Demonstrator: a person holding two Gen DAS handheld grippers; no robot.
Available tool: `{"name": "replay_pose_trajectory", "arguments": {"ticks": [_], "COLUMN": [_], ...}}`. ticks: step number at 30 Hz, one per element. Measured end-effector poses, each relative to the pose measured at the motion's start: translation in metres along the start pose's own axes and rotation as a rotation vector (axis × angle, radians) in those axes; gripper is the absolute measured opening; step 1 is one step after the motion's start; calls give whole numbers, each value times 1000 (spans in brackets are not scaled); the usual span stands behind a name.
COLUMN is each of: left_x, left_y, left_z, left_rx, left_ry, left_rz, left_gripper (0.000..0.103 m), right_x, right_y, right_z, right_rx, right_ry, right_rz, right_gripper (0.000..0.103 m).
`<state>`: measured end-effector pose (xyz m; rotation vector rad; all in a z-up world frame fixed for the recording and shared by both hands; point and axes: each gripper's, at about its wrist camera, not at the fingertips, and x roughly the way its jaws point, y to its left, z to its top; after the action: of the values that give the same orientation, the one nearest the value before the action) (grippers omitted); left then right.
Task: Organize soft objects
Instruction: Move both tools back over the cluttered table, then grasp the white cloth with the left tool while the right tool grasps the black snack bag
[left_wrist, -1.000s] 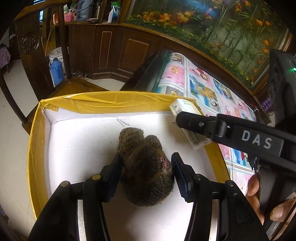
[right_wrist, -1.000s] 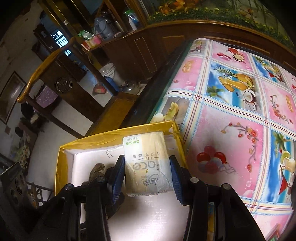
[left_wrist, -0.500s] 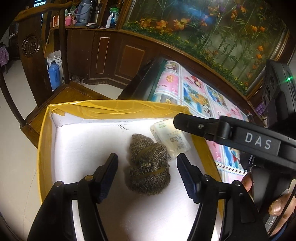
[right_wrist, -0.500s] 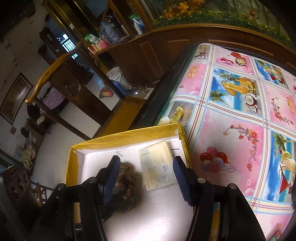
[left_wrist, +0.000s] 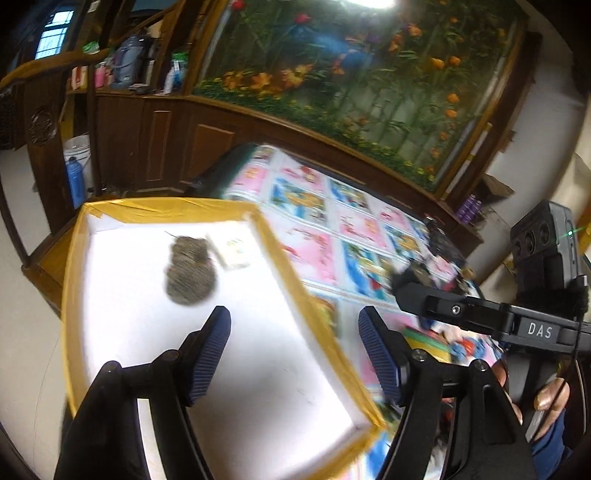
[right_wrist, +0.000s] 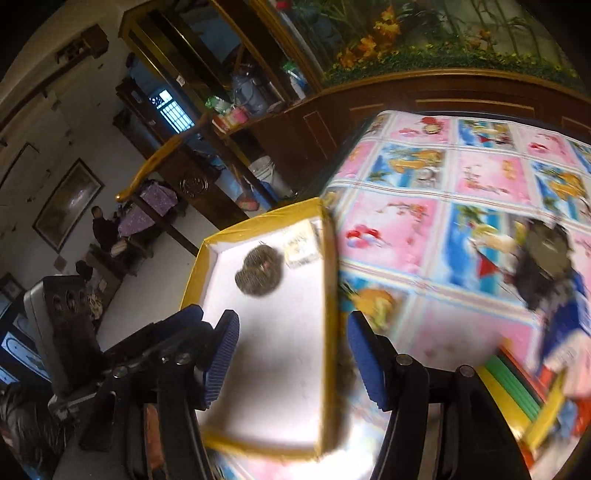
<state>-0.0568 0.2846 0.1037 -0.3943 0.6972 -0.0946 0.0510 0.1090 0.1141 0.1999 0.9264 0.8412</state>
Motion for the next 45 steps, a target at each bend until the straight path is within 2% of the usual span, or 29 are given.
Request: {"name": "replay_pose_trajectory", "arguments": {"ticks": [4, 7, 10, 13, 17, 20, 23, 26, 28, 29, 31, 33, 36, 37, 39, 43, 44, 45], "left_x": [-5, 1, 15, 34, 62, 81, 96, 105, 102, 101, 97, 99, 109, 113, 122, 142, 142, 142], "left_y": [-46, -80, -109, -135, -155, -155, -162, -177, -189, -193, -198, -201, -193, -192, -193, -194, -194, -193], "left_z": [-38, -66, -84, -88, -85, -80, -83, -92, -102, -107, -119, -124, -114, -111, -108, -109, -109, -110], "left_rx": [72, 121, 174, 219, 244, 248, 295, 360, 426, 430, 449, 479, 421, 411, 407, 369, 359, 354], "left_ry": [24, 55, 97, 139, 202, 239, 269, 290, 292, 308, 326, 324, 331, 333, 344, 367, 350, 337], "left_rz": [-76, -124, -144, -142, -119, -47, -68, -69, -74, -100, -140, -112, -104, -96, -87, -87, -83, -81], "left_gripper": [73, 74, 76, 76, 76, 76, 75, 68, 47, 32, 29, 29, 30, 30, 42, 44, 39, 22], "right_x": [-66, -111, -143, -158, -171, -173, -175, -173, -172, -173, -172, -171, -169, -169, -168, -167, -167, -166], "right_y": [-40, -71, -105, -131, -157, -158, -156, -157, -156, -155, -153, -154, -152, -152, -149, -142, -140, -138], "right_z": [-46, -82, -117, -136, -154, -159, -164, -167, -168, -171, -174, -177, -180, -180, -181, -181, -182, -183], "right_rx": [33, 70, 144, 207, 298, 300, 273, 271, 260, 252, 240, 234, 227, 222, 210, 180, 170, 157], "right_ry": [-84, -162, -204, -211, -237, -246, -251, -244, -239, -238, -230, -226, -217, -216, -210, -203, -198, -192], "right_rz": [-23, -74, -118, -140, -112, -93, -102, -91, -99, -108, -122, -117, -117, -115, -115, -118, -123, -130], "right_gripper": [68, 74, 76, 76, 76, 76, 76, 76, 76, 76, 76, 76, 76, 76, 76, 76, 76, 76]}}
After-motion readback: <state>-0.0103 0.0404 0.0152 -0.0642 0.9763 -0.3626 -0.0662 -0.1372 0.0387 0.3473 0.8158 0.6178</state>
